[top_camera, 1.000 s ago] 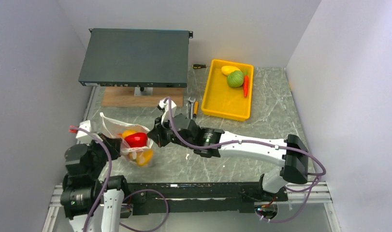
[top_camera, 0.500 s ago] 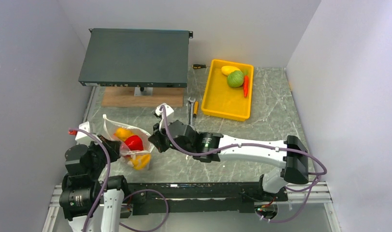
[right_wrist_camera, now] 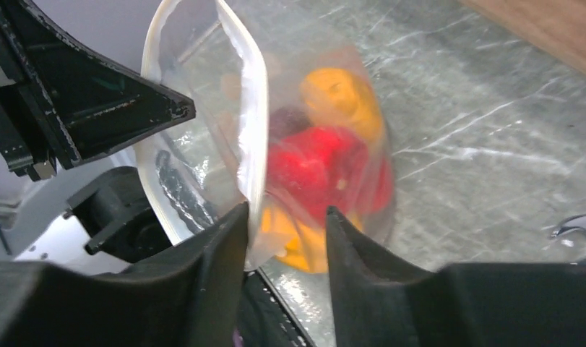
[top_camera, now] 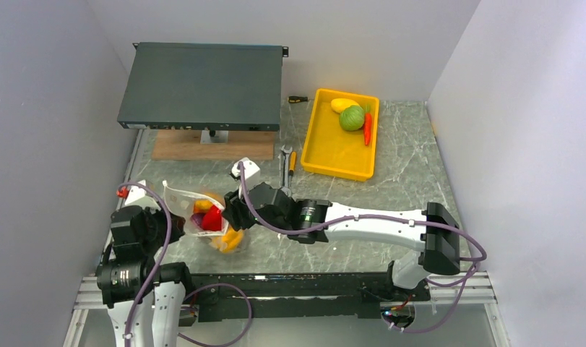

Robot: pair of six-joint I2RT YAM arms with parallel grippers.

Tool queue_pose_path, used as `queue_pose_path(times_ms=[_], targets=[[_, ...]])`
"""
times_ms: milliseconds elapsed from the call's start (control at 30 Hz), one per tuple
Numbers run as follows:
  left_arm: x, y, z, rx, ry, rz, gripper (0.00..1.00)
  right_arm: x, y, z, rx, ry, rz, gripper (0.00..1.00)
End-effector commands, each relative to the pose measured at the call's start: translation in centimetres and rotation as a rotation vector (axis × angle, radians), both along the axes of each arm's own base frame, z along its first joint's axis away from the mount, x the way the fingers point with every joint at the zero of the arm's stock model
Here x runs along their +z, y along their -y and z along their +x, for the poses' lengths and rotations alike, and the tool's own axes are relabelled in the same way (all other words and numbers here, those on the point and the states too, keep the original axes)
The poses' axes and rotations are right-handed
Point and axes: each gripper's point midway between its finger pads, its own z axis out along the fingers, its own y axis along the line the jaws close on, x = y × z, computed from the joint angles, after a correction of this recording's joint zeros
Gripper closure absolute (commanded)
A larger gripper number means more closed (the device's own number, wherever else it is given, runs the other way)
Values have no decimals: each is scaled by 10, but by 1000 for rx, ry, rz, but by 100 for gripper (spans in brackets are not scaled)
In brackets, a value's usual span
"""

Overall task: Place the food in the zip-top bag and seal the zipper
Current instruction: Adjust the zipper food storage bag at the center of the board, then pick up the fake fruit from the bin.

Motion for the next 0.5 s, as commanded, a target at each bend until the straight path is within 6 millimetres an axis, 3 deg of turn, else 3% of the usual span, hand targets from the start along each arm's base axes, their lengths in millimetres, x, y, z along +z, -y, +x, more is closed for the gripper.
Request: queue_pose_path(times_ms=[0,100,233,300,467], targets=[[-3,0,10,-29,-19,9,100,64,20,14,-54,119,56,49],[-5,2,11,-41,-32,5,100,83,40,22,-109,178,57,41],[-3,1,11,-37,-15,9,100,90,77,46,-229,257,45,33],[-2,0,11,-30,-3,11,100,86,99,68,-315,265,28,32],[2,-1,10,-25,23,14,100,53,168,144,-601,255,-91,30]])
